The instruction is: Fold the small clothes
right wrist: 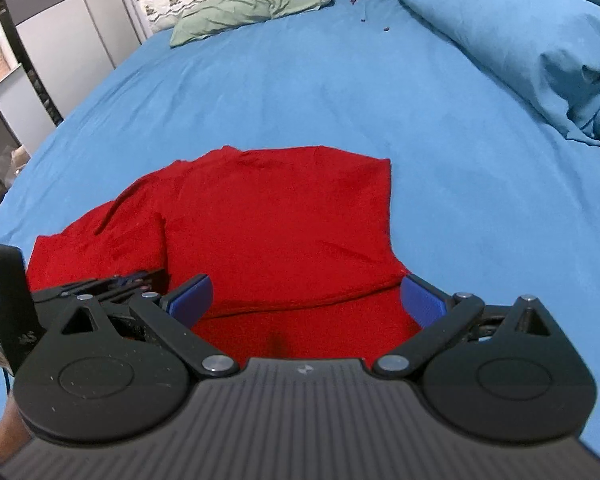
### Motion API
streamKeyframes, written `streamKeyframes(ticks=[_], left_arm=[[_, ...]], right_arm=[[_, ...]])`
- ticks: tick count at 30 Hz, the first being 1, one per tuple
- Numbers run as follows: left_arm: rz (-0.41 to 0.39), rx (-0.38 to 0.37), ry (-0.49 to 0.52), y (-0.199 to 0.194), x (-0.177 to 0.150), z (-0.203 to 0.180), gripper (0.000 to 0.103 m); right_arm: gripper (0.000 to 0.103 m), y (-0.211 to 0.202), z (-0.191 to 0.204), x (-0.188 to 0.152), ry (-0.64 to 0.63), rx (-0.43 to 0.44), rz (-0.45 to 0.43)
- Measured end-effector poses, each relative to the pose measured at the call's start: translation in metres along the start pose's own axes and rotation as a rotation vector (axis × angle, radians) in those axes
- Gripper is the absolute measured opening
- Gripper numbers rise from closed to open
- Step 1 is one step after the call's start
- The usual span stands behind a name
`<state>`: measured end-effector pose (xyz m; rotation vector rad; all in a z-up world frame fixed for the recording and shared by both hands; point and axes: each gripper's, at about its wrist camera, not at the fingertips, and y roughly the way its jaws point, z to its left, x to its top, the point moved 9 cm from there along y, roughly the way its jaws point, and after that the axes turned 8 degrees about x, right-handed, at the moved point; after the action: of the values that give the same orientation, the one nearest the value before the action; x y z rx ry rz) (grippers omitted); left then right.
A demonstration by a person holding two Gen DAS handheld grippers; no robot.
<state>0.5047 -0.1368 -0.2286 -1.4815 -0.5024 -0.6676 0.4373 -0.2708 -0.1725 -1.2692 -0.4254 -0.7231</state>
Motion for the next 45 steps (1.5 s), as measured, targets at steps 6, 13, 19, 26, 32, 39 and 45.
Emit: streamKeyframes(ticks=[6, 13, 19, 26, 32, 39, 45], left_arm=[[-0.056, 0.051, 0.036, -0.05, 0.007, 0.041, 0.092], [-0.013, 0.216, -0.015, -0.072, -0.014, 0.133, 0.094], [0.061, 0.261, -0.065, -0.058, -0.043, 0.181, 0.094], [0.105, 0.27, -0.068, -0.053, -0.058, 0.193, 0.094], [0.108, 0.262, -0.082, -0.055, -0.061, 0.199, 0.094], [0.128, 0.257, -0.105, -0.048, -0.063, 0.204, 0.094], [0.141, 0.264, -0.124, -0.036, -0.066, 0.209, 0.094]], right_arm=[[0.103, 0.006, 0.032, 0.018, -0.084, 0.087, 0.05], [0.103, 0.051, 0.115, 0.012, -0.411, 0.16, 0.133], [0.102, 0.104, 0.172, -0.015, -0.756, 0.192, 0.182], [0.073, 0.152, 0.191, -0.034, -0.928, 0.148, 0.245], [0.026, 0.153, 0.189, -0.024, -0.855, 0.146, 0.226], [0.022, 0.124, 0.12, 0.019, -0.264, 0.128, 0.114], [0.047, 0.131, 0.069, -0.006, -0.003, 0.15, 0.167]])
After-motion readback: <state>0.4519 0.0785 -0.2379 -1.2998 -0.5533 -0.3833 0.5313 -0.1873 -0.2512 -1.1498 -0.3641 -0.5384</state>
